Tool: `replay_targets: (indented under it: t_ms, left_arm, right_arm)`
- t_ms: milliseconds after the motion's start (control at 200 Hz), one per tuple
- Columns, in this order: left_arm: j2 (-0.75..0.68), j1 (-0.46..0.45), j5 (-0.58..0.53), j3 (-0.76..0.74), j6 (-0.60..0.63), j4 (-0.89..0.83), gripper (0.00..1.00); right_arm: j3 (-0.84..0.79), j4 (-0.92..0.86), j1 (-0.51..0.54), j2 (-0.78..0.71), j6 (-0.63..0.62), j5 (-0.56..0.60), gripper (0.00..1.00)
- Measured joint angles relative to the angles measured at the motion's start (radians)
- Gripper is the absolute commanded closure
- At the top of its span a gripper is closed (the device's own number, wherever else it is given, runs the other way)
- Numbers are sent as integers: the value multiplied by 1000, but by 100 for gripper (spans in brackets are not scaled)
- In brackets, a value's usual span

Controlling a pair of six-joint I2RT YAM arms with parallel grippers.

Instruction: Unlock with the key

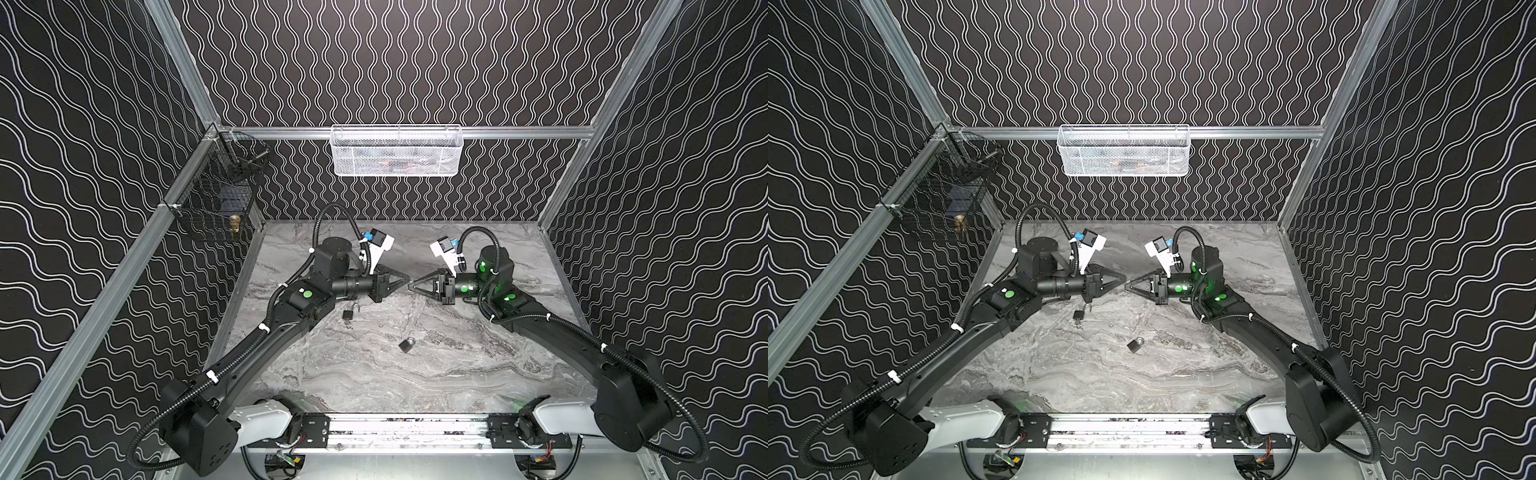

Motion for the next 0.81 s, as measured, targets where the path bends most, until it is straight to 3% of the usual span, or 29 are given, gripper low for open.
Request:
replay_targets:
  t_ms: [70, 225, 460, 581, 806]
  left_arm:
    - [-1, 2, -24, 8, -3, 2, 53]
    - [-42, 3, -59, -6, -35, 23, 41]
    - [-126, -29, -203, -99, -85, -30, 34]
    - [-122, -120, -307, -114, -85, -129, 33]
    - [1, -277, -459, -99, -49, -303, 33]
  right_arm:
    - [-2, -21, -3, -22, -5, 6, 100]
    - [-15, -141, -12, -84, -45, 70, 100]
    - [-126, -304, -30, -194, -54, 179, 100]
    - [-182, -385, -33, -238, -33, 255, 100]
    - [-377, -434, -36, -306, 117, 354, 100]
